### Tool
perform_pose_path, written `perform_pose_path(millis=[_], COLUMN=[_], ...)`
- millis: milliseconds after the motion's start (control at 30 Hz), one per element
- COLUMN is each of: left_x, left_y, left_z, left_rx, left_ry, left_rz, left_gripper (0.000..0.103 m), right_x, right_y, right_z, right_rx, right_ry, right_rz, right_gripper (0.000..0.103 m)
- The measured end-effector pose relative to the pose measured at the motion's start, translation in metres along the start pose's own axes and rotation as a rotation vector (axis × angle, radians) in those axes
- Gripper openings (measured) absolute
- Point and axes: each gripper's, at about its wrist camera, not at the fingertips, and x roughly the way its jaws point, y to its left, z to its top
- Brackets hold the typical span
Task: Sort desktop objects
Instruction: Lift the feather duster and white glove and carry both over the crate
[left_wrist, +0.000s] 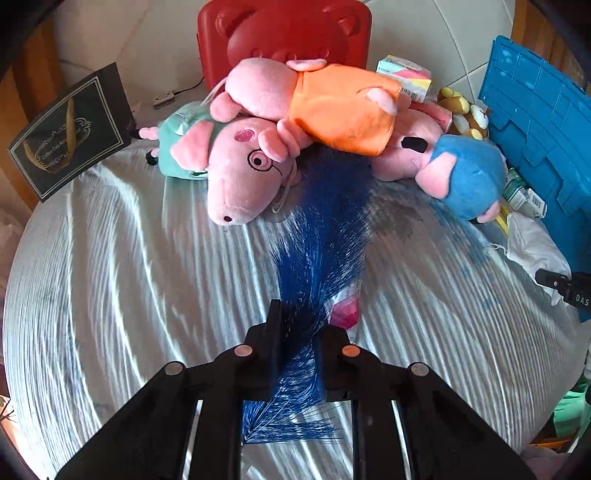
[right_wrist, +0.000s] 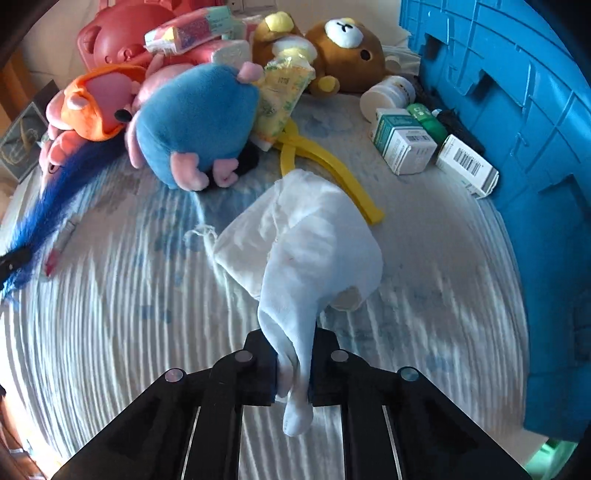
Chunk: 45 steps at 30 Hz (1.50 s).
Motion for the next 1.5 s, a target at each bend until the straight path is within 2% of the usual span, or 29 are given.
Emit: perform_pose_path(millis=[167, 267, 333, 500, 600, 667, 767, 800, 833, 867, 1000, 1100, 1200, 1233, 1267, 1300, 1333, 1400, 1500], left_x=[-0.046, -0.070, -0.084, -0.129, -0.137, -0.123, -0.086, -0.071, -0.056, -0.044, -0.004, 0.032, 0.042, 0.043, 0.042, 0.043, 0.043, 0.035, 0.003], left_y=[-0.011, -0.019, -0.023, -0.039, -0.048, -0.047, -0.038, -0.033, -0.031, -0.027, -0.015, -0.005, 0.008, 0.009, 0.009, 0.007, 0.005, 0.000, -0.007], left_z=[-0.004, 0.000, 0.002, 0.012, 0.015, 0.013, 0.001, -0.003, -0.009, -0.014, -0.028, -0.043, -0.055, -0.055, -0.056, -0.056, -0.058, -0.062, -0.057], left_rx=[-0.015, -0.026, -0.026, -0.033, 0.009, -0.001, -0.041, -0.051, -0.051, -0.048, -0.043, -0.052, -0.114, -0.106, -0.096, -0.094, -0.078, -0.071, -0.078], left_ry=[-0.064, -0.111, -0.146, -0.253, -0.269, -0.212, -0.113, -0.076, -0.045, -0.025, 0.043, 0.143, 0.131, 0.135, 0.126, 0.130, 0.133, 0.103, 0.030], left_rz=[0.029, 0.037, 0.051, 0.062, 0.093, 0.093, 0.089, 0.100, 0.122, 0.139, 0.160, 0.170, 0.076, 0.076, 0.060, 0.067, 0.087, 0.074, 0.077], left_gripper=[0.009, 0.008, 0.002, 0.001, 0.001, 0.002, 0.018, 0.040, 0.068, 0.075, 0.076, 0.075, 0.071, 0.058, 0.039, 0.015, 0.014, 0.013, 0.013], right_x=[-0.062, -0.097, -0.121, -0.161, -0.177, -0.178, -0.167, -0.161, -0.153, -0.144, -0.109, -0.081, -0.058, -0.053, -0.049, -0.046, -0.045, -0.047, -0.067], right_y=[0.006, 0.008, 0.005, -0.005, -0.008, -0.012, -0.018, -0.021, -0.024, -0.026, -0.032, -0.034, -0.034, -0.033, -0.031, -0.030, -0.028, -0.022, -0.014], right_z=[0.002, 0.014, 0.021, 0.033, 0.036, 0.034, 0.029, 0.027, 0.025, 0.022, 0.009, 0.001, -0.010, -0.014, -0.017, -0.020, -0.021, -0.023, -0.017], right_rx=[-0.037, -0.067, -0.089, -0.108, -0.142, -0.151, -0.151, -0.149, -0.143, -0.135, -0.113, -0.086, -0.051, -0.044, -0.040, -0.038, -0.038, -0.041, -0.063], right_ry=[-0.133, -0.218, -0.271, -0.353, -0.386, -0.384, -0.345, -0.325, -0.299, -0.271, -0.174, -0.107, -0.049, -0.034, -0.023, -0.016, -0.010, -0.015, -0.064], right_rz=[0.066, 0.095, 0.106, 0.129, 0.130, 0.137, 0.148, 0.154, 0.157, 0.158, 0.146, 0.133, 0.127, 0.124, 0.120, 0.120, 0.120, 0.124, 0.126], right_gripper=[0.010, 0.010, 0.010, 0.010, 0.010, 0.010, 0.010, 0.011, 0.011, 0.011, 0.011, 0.011, 0.011, 0.011, 0.011, 0.011, 0.011, 0.011, 0.011])
